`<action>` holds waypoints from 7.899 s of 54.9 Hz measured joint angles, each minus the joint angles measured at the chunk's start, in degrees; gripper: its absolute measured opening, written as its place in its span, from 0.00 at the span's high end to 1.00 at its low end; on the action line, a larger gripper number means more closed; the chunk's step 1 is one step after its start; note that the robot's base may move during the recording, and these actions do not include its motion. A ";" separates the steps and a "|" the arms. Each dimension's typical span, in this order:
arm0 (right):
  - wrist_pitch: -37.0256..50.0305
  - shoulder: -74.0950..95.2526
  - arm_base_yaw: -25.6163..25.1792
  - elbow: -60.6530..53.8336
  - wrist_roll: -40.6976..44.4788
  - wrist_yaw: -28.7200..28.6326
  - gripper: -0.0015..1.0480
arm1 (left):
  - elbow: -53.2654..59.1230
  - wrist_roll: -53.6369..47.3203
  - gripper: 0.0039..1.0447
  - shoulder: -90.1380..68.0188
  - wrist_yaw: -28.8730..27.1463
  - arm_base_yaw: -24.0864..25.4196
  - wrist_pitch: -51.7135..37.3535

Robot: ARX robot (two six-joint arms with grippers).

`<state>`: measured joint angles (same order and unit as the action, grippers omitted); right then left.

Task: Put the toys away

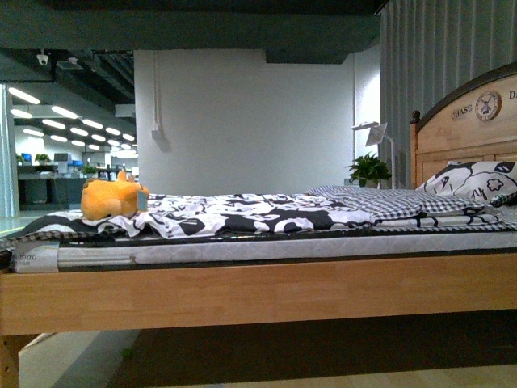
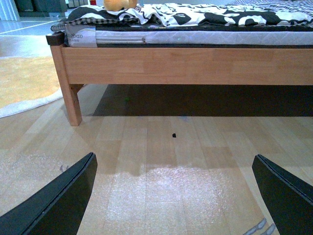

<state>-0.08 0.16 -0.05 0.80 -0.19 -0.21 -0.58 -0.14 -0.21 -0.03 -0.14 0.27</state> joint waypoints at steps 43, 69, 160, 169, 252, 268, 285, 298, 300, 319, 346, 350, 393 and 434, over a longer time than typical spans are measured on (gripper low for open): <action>0.00 0.00 0.00 0.00 0.00 0.00 0.02 | 0.00 0.00 0.06 0.00 0.00 0.00 0.00; 0.00 0.00 0.00 0.00 0.00 0.00 0.02 | 0.00 0.00 0.06 0.00 0.00 0.00 0.00; 0.00 0.00 0.00 0.00 0.00 0.00 0.02 | 0.00 0.00 0.06 0.00 0.02 0.00 0.00; 0.00 0.00 0.00 0.00 0.00 0.00 0.02 | 0.00 0.00 0.06 0.02 0.02 0.00 0.00; 0.00 0.04 0.00 0.00 0.00 0.35 0.02 | 0.00 0.00 0.06 0.02 0.09 0.00 0.00; -0.04 0.04 0.00 0.00 0.00 0.20 0.02 | 0.00 0.00 0.06 0.04 0.04 0.00 0.00; 0.00 0.04 0.00 0.00 0.00 0.15 0.02 | 0.00 0.00 0.06 0.17 0.09 0.00 -0.02; -0.02 0.07 0.00 0.00 0.00 0.15 0.02 | 0.00 0.00 0.06 0.17 0.04 0.00 0.00; -0.02 0.00 0.00 0.00 0.00 0.15 0.02 | 0.00 0.00 0.06 0.22 0.02 0.00 -0.04; -0.02 0.04 -0.07 0.00 0.02 -0.31 0.02 | 0.02 0.02 0.06 0.15 -0.39 0.04 0.00; 0.13 0.07 0.33 -0.02 -0.20 1.20 0.02 | 0.02 0.02 0.06 0.15 -0.13 0.00 0.00; 1.33 0.90 3.04 0.00 -1.81 11.23 0.02 | 0.02 0.02 0.06 0.15 -0.11 0.00 0.00; 31.04 38.66 17.81 19.89 -1.92 18.08 0.02 | 0.02 0.02 0.06 0.15 -0.09 0.00 0.00; 57.24 67.69 19.78 29.51 16.35 17.94 0.02 | 0.02 0.02 0.06 0.15 -0.09 0.00 0.00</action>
<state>57.17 67.85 19.73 30.30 16.16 17.74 -0.56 -0.12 -0.05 -0.12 -0.14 0.27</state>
